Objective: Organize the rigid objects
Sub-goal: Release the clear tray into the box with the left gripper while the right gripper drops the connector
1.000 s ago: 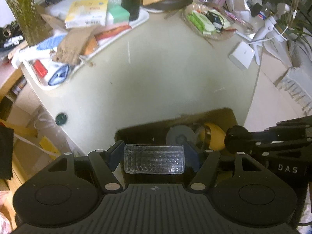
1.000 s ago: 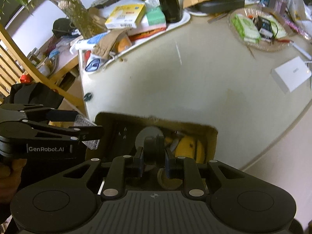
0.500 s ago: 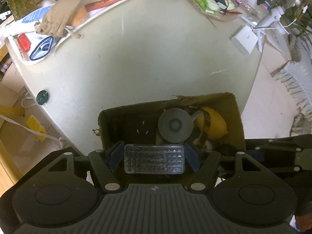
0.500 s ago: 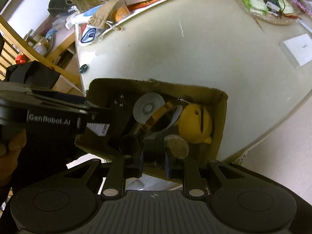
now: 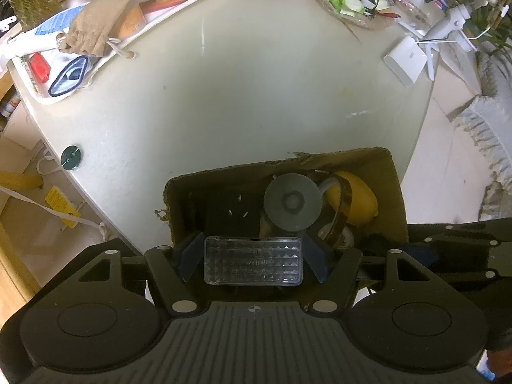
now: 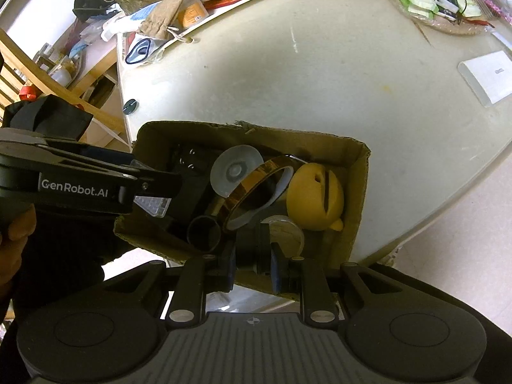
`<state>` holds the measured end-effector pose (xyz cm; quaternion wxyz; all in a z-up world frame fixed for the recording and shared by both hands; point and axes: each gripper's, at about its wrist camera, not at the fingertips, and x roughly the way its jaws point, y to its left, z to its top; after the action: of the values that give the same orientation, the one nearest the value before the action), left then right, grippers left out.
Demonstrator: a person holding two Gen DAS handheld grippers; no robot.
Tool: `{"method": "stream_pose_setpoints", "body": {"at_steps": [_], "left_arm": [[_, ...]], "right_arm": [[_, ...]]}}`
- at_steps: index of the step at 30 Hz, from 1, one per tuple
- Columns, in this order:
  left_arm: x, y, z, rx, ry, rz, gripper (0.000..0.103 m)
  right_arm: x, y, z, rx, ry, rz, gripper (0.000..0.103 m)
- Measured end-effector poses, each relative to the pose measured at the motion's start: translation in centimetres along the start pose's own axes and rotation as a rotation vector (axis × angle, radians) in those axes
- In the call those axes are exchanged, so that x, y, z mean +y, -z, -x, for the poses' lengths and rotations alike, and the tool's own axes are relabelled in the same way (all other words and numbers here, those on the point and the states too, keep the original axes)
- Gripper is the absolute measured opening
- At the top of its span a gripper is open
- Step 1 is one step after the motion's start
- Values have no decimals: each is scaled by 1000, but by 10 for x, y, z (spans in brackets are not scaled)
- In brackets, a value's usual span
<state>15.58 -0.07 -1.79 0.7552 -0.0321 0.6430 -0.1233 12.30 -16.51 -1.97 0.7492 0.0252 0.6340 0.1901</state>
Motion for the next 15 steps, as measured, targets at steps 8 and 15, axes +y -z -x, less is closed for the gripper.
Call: {"method": "stream_pose_setpoints", "body": {"at_steps": [8,15], "left_arm": [[2,0,6,-2,18,7,90],[5,1,9,2,12,19,92]], "right_arm": [[0,-1,13,-51,8,30,103],[2,3,13,-37,12,34,103]]}}
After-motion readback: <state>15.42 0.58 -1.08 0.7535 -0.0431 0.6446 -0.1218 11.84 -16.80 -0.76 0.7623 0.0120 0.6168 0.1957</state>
